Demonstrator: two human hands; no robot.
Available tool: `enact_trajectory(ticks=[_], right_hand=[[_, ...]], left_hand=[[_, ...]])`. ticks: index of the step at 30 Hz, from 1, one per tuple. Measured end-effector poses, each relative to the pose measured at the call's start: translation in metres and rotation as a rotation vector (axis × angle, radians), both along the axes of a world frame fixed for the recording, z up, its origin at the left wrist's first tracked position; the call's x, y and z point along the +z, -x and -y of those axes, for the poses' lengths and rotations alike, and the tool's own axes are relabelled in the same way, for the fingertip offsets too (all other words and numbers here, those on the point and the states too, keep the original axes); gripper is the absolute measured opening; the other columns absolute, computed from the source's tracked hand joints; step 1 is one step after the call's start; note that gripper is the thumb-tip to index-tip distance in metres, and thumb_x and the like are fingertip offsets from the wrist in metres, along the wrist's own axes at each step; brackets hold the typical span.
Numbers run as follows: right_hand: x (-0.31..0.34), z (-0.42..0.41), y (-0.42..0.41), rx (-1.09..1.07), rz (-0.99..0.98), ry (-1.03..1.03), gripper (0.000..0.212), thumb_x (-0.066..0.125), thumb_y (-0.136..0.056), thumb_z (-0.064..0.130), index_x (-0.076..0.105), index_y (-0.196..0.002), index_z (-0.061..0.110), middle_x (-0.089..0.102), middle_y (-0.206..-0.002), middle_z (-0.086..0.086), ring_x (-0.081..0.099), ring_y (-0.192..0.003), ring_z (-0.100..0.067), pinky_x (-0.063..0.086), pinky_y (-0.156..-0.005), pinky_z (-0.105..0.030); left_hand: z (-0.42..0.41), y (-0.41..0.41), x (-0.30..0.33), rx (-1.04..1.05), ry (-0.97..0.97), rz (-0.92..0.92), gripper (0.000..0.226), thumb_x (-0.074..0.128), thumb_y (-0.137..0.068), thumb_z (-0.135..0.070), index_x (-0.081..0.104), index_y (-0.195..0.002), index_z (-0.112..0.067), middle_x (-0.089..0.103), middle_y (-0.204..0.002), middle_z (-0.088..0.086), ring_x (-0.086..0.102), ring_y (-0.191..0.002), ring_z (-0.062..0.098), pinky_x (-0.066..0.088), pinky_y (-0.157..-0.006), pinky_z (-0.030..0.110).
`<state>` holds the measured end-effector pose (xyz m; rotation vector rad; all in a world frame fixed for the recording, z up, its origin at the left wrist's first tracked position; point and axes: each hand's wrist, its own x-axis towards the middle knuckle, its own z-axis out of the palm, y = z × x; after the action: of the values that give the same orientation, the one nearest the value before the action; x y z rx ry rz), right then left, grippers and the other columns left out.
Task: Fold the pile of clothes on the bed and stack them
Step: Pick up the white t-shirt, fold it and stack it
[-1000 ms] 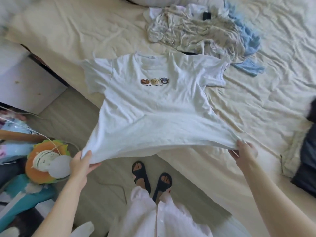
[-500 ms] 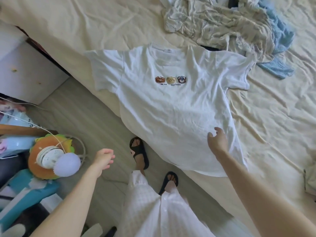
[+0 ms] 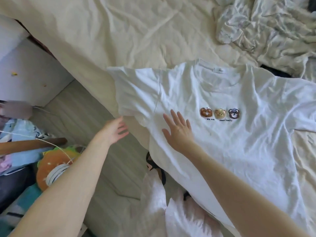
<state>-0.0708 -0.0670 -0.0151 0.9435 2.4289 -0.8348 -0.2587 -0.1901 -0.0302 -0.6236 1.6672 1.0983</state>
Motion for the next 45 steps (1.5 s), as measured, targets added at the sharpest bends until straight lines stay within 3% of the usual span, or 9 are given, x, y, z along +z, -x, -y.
enact_trajectory(ticks=[3, 7, 13, 19, 26, 31, 34, 40, 45], right_hand=[[-0.012, 0.000, 0.018, 0.025, 0.046, 0.044, 0.054, 0.037, -0.101, 0.036, 0.017, -0.150, 0.025, -0.003, -0.160, -0.002, -0.004, -0.147, -0.023, 0.004, -0.117, -0.047], [-0.013, -0.006, 0.016, -0.083, 0.012, 0.170, 0.051, 0.037, -0.101, 0.034, 0.026, -0.149, 0.023, 0.003, -0.160, 0.001, -0.002, -0.147, -0.019, 0.001, -0.118, -0.042], [0.015, -0.029, 0.003, -0.746, -0.193, 0.539, 0.038, 0.045, -0.099, 0.034, 0.049, -0.135, 0.021, 0.052, -0.137, 0.000, 0.048, -0.125, -0.014, 0.036, -0.099, -0.023], [0.045, -0.051, -0.045, -1.403, -0.440, 0.986, 0.032, 0.043, -0.097, 0.044, 0.058, -0.112, 0.020, 0.069, -0.111, -0.002, 0.067, -0.102, -0.019, 0.053, -0.084, -0.037], [0.052, -0.082, -0.085, -1.476, -0.339, 0.508, 0.032, 0.041, -0.097, 0.049, 0.054, -0.111, 0.024, 0.058, -0.111, 0.003, 0.053, -0.106, -0.015, 0.039, -0.091, -0.033], [0.029, -0.115, -0.040, -0.870, -0.192, 0.090, 0.045, 0.049, -0.095, 0.041, 0.049, -0.131, 0.014, 0.053, -0.128, -0.004, 0.046, -0.121, -0.018, 0.028, -0.091, -0.019], [0.010, -0.132, 0.004, -0.596, -0.142, -0.013, 0.055, 0.053, -0.092, 0.046, 0.046, -0.135, 0.013, 0.050, -0.135, -0.004, 0.042, -0.128, -0.022, 0.032, -0.106, -0.037], [-0.008, -0.151, 0.047, -0.617, 0.279, 0.103, 0.055, 0.054, -0.085, 0.058, 0.055, -0.102, 0.006, 0.053, -0.088, -0.004, 0.053, -0.102, -0.027, 0.042, -0.095, -0.042], [0.003, -0.151, 0.059, -0.774, -0.165, 0.302, 0.021, 0.065, -0.081, 0.026, 0.052, -0.072, 0.012, 0.042, -0.071, -0.006, 0.040, -0.065, -0.017, 0.031, -0.052, -0.025]], left_hand=[[-0.017, 0.014, -0.024, 0.151, -0.077, 0.174, 0.040, 0.054, -0.094, -0.029, 0.043, -0.127, -0.010, 0.049, -0.127, 0.012, 0.051, -0.119, 0.026, 0.045, -0.092, 0.042], [-0.036, 0.022, -0.037, 0.388, -0.172, 0.130, 0.025, 0.055, -0.094, -0.029, 0.056, -0.110, -0.009, 0.063, -0.101, 0.007, 0.062, -0.089, 0.022, 0.051, -0.070, 0.037], [-0.057, 0.030, -0.008, 0.403, -0.164, -0.099, 0.017, 0.055, -0.093, -0.009, 0.058, -0.109, -0.011, 0.064, -0.111, 0.009, 0.061, -0.105, 0.026, 0.052, -0.084, 0.035], [-0.088, -0.054, 0.060, -0.499, -0.326, -1.091, 0.013, 0.061, -0.085, -0.005, 0.061, -0.093, -0.015, 0.049, -0.104, -0.011, 0.049, -0.092, -0.006, 0.037, -0.081, 0.005], [-0.072, -0.153, 0.024, -1.621, -0.328, -0.813, 0.031, 0.050, -0.094, -0.019, 0.052, -0.125, -0.014, 0.048, -0.124, 0.004, 0.045, -0.113, 0.022, 0.039, -0.086, 0.030], [-0.041, -0.115, 0.006, -1.164, -0.080, -0.937, 0.025, 0.057, -0.091, -0.017, 0.061, -0.115, -0.011, 0.056, -0.113, 0.007, 0.051, -0.106, 0.026, 0.043, -0.087, 0.036], [-0.035, -0.092, -0.003, -0.969, 0.025, -0.893, 0.024, 0.060, -0.090, -0.017, 0.059, -0.113, -0.010, 0.054, -0.110, 0.008, 0.050, -0.103, 0.025, 0.043, -0.087, 0.036], [-0.035, -0.094, -0.023, -0.852, 0.001, -0.675, 0.025, 0.060, -0.089, -0.024, 0.053, -0.110, -0.013, 0.050, -0.102, -0.004, 0.051, -0.096, 0.018, 0.046, -0.083, 0.036], [-0.028, -0.088, -0.035, -0.728, -0.014, -0.628, 0.008, 0.056, -0.089, -0.017, 0.056, -0.097, -0.015, 0.055, -0.090, -0.008, 0.051, -0.085, 0.011, 0.039, -0.071, 0.022]])
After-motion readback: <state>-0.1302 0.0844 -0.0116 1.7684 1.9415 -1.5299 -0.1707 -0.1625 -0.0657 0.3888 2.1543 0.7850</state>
